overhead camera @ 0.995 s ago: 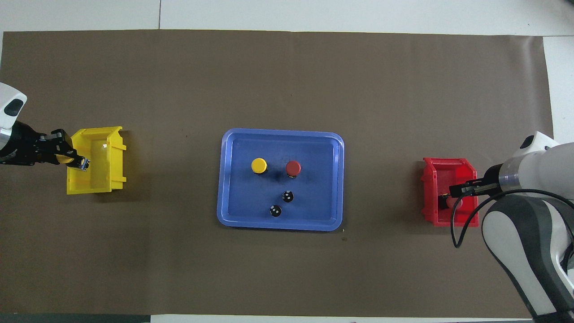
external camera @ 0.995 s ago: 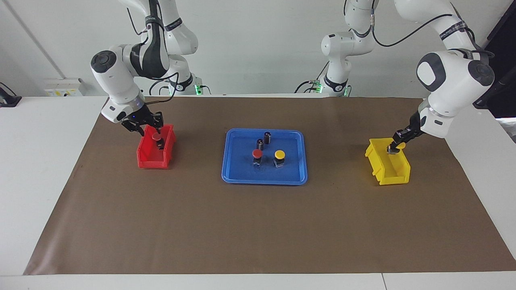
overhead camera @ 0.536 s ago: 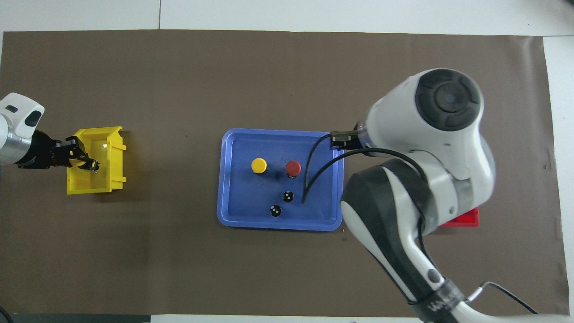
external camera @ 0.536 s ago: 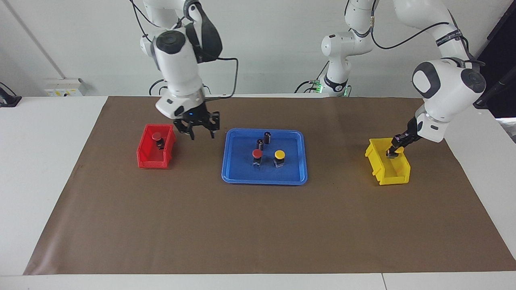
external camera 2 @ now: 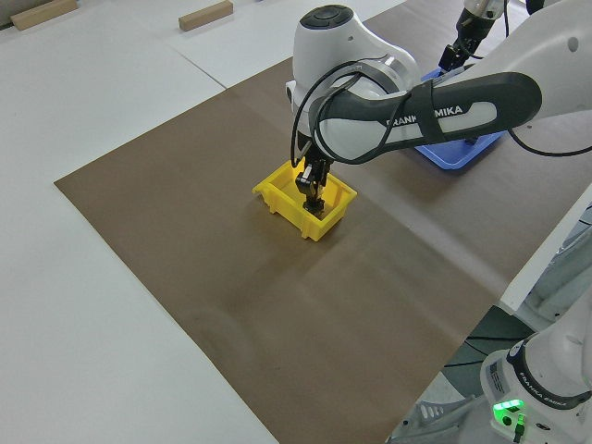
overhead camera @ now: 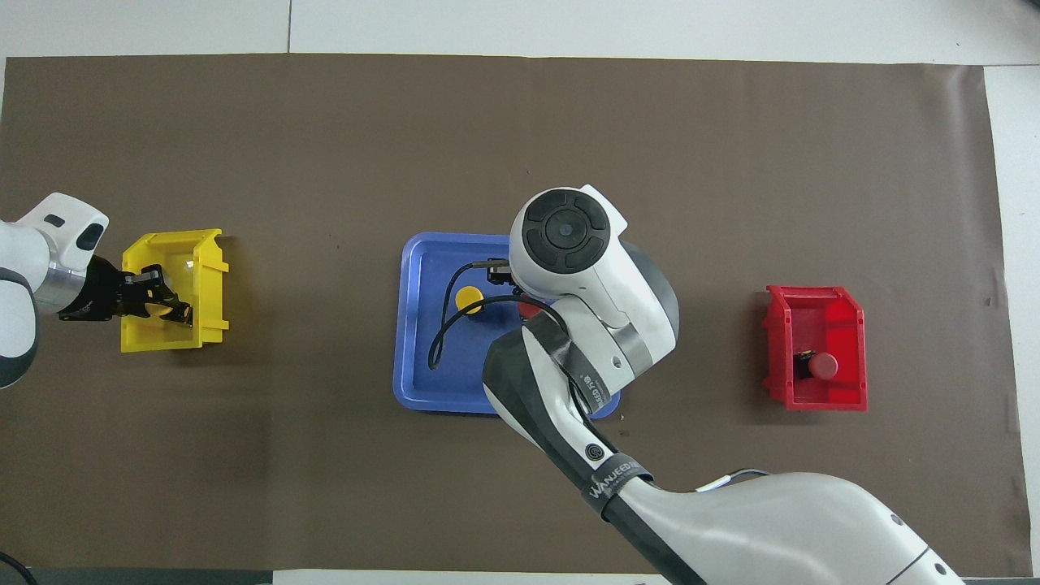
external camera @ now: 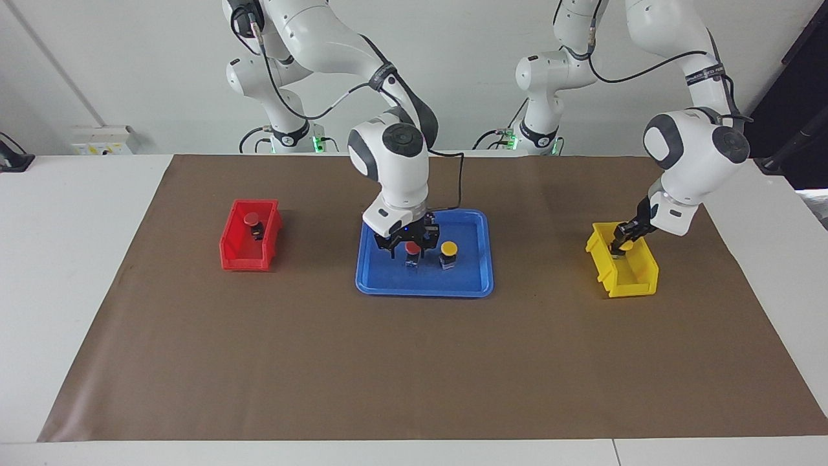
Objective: Sort red and yellow buttons by color
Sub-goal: 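Grasp the remaining red button in the tray with the right gripper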
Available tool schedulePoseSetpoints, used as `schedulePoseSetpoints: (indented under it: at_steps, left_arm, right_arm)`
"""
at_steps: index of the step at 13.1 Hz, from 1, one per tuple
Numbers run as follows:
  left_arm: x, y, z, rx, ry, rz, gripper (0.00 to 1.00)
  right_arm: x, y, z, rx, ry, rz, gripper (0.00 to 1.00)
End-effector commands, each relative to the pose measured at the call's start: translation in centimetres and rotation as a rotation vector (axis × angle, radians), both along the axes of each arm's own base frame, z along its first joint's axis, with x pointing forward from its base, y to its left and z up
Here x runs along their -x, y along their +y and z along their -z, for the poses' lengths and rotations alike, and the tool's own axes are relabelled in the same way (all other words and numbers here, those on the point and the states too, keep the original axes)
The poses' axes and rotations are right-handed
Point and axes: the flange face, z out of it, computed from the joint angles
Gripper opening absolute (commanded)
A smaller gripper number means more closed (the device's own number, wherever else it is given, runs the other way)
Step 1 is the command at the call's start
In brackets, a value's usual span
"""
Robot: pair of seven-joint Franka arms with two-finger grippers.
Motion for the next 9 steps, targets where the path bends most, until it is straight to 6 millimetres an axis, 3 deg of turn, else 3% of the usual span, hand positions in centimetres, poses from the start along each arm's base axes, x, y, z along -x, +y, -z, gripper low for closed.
schedulePoseSetpoints:
  at_steps: [1, 3, 7, 9]
  left_arm:
    - [1.0, -0.3, 0.0, 0.013, -0.016, -0.002, 0.20]
    - [0.7, -0.3, -0.2, 0.011, -0.028, 0.000, 0.43]
    - [0.0, -1.4, -0.8, 0.012, -0.035, 0.022, 0.57]
    - [-0.3, -1.5, -1.4, 0.012, -0.035, 0.021, 0.61]
  right_arm:
    - [0.9, 0.4, 0.4, 0.005, -0.011, -0.002, 0.69]
    - [1.7, 1.0, 0.9, 0.006, -0.008, -0.015, 0.68]
    - [3.1, 0.8, 2.1, 0.008, -0.006, -0.028, 0.63]
    - [3.3, 0.6, 2.4, 0.009, -0.003, -0.028, 0.46]
